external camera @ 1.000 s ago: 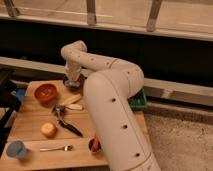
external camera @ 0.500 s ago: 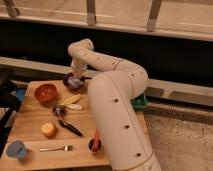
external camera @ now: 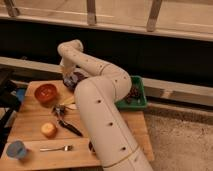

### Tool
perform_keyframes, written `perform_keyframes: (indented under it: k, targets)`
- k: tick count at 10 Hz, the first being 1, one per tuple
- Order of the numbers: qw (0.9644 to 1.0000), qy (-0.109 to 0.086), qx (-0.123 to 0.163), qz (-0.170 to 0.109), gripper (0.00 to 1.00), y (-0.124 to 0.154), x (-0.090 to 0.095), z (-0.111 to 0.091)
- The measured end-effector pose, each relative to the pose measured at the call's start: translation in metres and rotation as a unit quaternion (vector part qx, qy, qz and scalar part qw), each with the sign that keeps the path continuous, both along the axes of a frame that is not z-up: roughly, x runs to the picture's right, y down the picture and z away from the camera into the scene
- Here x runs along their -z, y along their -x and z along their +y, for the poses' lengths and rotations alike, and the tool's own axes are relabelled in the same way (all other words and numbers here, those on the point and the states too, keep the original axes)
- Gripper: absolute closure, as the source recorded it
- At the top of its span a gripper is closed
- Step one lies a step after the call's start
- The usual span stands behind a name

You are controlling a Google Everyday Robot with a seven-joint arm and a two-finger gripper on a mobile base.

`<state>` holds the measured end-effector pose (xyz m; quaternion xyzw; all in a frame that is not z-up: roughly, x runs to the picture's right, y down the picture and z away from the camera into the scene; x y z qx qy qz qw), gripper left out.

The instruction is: Wipe purple bowl with towel

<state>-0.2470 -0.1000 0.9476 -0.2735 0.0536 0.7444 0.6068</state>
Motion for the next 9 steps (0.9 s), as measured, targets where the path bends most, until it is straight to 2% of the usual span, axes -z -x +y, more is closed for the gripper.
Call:
perform_keyframes:
  k: [2, 5, 7, 9]
  targets:
    - [0.9999, 0.016, 0.003, -0.006, 1.00, 0.006, 0.006, 0.014]
    - [0.9990, 0.041, -0.007, 0.019, 1.00, -0.027, 0.016, 0.033]
    - [0.9978, 0.044, -0.009, 0.049, 1.00, -0.057, 0.014, 0.033]
    - [0.9972, 0.037, -0.005, 0.064, 1.00, -0.068, 0.007, 0.025]
